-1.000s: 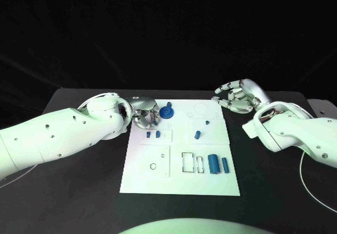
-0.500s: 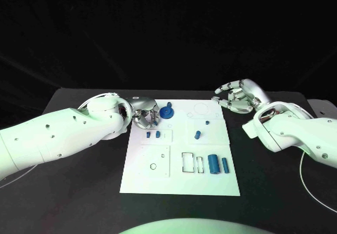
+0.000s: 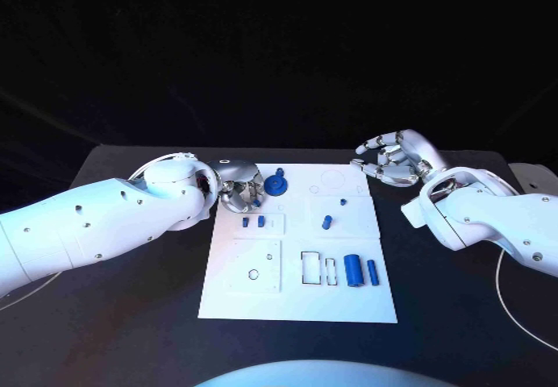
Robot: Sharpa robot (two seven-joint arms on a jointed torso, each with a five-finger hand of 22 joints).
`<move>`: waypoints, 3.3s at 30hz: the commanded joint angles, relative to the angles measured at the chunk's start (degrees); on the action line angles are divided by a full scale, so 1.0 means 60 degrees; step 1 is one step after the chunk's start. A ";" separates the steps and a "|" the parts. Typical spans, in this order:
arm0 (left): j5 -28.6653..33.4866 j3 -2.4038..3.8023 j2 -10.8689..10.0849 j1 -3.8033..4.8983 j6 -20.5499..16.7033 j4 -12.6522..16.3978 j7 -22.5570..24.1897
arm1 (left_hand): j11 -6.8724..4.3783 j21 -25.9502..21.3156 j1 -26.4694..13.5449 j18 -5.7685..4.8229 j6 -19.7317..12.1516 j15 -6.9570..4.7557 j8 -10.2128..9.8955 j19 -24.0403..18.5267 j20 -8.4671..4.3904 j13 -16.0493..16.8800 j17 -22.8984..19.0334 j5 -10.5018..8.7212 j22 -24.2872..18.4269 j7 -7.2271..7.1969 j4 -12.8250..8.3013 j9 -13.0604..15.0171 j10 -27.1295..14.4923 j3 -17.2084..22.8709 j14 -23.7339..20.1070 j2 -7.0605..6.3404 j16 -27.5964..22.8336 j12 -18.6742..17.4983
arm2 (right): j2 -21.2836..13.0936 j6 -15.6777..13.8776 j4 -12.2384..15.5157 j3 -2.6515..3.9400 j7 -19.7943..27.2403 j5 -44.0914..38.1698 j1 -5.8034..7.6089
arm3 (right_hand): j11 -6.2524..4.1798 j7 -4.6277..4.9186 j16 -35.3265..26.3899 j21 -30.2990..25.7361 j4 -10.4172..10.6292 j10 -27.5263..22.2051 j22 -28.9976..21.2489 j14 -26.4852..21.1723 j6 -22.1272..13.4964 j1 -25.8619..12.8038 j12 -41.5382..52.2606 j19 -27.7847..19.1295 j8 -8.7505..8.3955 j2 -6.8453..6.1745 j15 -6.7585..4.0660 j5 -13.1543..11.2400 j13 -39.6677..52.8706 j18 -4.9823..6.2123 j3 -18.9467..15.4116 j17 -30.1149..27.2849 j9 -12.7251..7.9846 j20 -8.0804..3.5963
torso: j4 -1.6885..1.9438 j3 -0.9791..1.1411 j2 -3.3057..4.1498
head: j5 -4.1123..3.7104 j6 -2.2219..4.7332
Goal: Assemble the parts on the task board
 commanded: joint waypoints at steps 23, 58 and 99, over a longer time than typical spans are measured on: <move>0.0013 0.0001 -0.0026 -0.0003 0.0014 0.0035 0.0072 | 0.0200 -0.0282 -0.0242 -0.0076 -0.0565 0.0221 -0.0577 -0.0258 0.0131 -0.0089 -0.0225 -0.0022 -0.0333 0.0203 0.0075 -0.0236 -0.0468 -0.0116 -0.0161 -0.0210 0.0003 -0.0481 | 0.0000 0.0049 -0.0010 0.0000 0.0051 -0.0060 -0.0007 | 0.0005 -0.0054 -0.0064 -0.0049 0.0003 -0.0002 0.1926 0.0694 0.0000 -0.0070 -0.0062 0.0567 0.0035 -0.0014 -0.0057 0.0034 -0.0051 0.0167 0.0054 0.1388 -0.0012 -0.0041 | 0.0000 -0.0005 0.0000 | -0.0021 0.0001; 1.1147 0.0048 -0.1557 0.0005 -0.2726 0.0669 0.4046 | 0.0190 -0.3895 0.0617 0.0668 -0.0022 0.0213 -0.0794 -0.2000 0.0136 -0.0158 -0.5113 0.0036 -0.4800 0.0220 0.0949 -0.0643 -0.0417 -0.1183 -0.2212 0.0396 -0.1993 -0.0085 | 0.0144 0.3198 -0.0043 0.0001 -0.1433 -0.5944 -0.0039 | 0.0131 -0.0088 -0.0713 -0.0281 -0.0612 -0.1815 0.1862 0.0611 0.0775 0.1011 -0.8937 0.0559 0.0228 -0.0820 0.0015 -0.0523 -0.8056 0.0199 0.2223 0.0757 -0.0193 -0.0006 | -0.0015 -0.0005 0.0013 | -0.0397 0.0345; 1.3624 -0.0049 -0.1996 -0.0006 -0.2918 0.1415 0.4924 | 0.0147 -0.4054 0.0449 0.0661 -0.0010 0.0171 -0.0686 -0.2066 0.0091 -0.0051 -0.5390 0.0018 -0.4896 0.0212 0.0892 -0.0611 -0.0355 -0.1102 -0.2442 0.0355 -0.2119 0.0206 | 0.1083 0.4146 -0.0276 0.0002 -0.3018 -0.9051 -0.0386 | 0.0057 -0.0192 -0.0643 0.0120 -0.1144 -0.1199 0.2124 0.0629 0.1467 0.1018 -0.9502 0.0709 0.0305 -0.0540 -0.0023 -0.1243 -0.9113 0.0111 0.3424 0.0711 -0.0187 -0.0067 | 0.0003 -0.0018 0.0001 | -0.0764 0.0345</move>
